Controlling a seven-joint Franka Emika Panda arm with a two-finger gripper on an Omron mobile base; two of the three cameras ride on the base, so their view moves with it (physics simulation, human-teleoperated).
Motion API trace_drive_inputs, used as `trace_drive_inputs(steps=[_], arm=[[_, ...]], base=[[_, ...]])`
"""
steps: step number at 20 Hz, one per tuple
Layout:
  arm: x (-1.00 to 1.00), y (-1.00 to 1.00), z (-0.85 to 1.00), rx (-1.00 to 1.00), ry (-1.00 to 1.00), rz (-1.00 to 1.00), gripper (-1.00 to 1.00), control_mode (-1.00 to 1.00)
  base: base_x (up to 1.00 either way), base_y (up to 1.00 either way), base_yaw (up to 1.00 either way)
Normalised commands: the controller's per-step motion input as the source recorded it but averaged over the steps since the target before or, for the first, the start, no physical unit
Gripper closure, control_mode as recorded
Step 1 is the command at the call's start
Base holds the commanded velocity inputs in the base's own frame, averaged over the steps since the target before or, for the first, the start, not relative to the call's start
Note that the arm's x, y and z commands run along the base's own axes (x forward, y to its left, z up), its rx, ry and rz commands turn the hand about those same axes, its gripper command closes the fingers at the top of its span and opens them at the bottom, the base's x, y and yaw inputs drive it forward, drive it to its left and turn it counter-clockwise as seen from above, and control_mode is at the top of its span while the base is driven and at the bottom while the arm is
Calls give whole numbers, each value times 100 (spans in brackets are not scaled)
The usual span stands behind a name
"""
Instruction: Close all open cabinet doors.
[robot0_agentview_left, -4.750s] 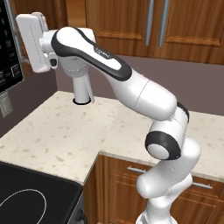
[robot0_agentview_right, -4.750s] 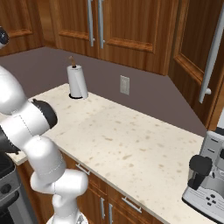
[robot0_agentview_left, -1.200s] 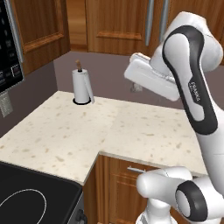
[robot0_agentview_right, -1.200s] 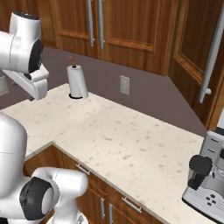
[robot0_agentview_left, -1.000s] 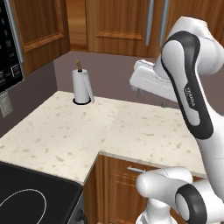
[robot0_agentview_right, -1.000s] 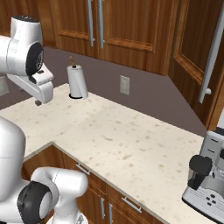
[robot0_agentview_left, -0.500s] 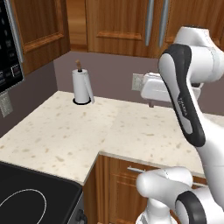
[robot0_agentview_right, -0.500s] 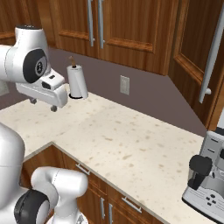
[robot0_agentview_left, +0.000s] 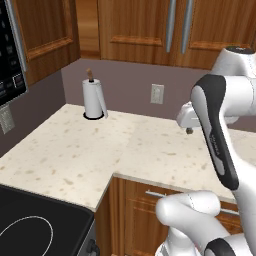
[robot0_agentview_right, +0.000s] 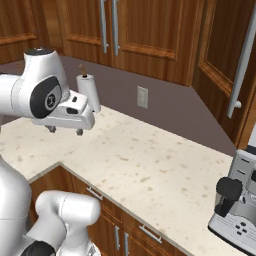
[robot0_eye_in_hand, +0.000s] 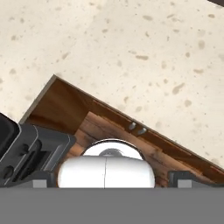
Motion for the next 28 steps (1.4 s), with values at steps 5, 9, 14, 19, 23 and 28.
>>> trace_drive_inputs(steps=[5, 9, 14, 19, 23, 28], arm=[[0, -20, -25, -11, 0, 2, -100, -100], [0, -13, -24, -11, 0, 0, -100, -100], [0, -4, -4, -3, 0, 0, -100, -100], [0, 0, 0, 0, 0, 0, -100, -100], [0, 0, 0, 0, 0, 0, -100, -100], [0, 0, 0, 0, 0, 0, -100, -100]], base=[[0, 0, 0], [0, 0, 0], [0, 0, 0], [0, 0, 0], [0, 0, 0], [0, 0, 0]])
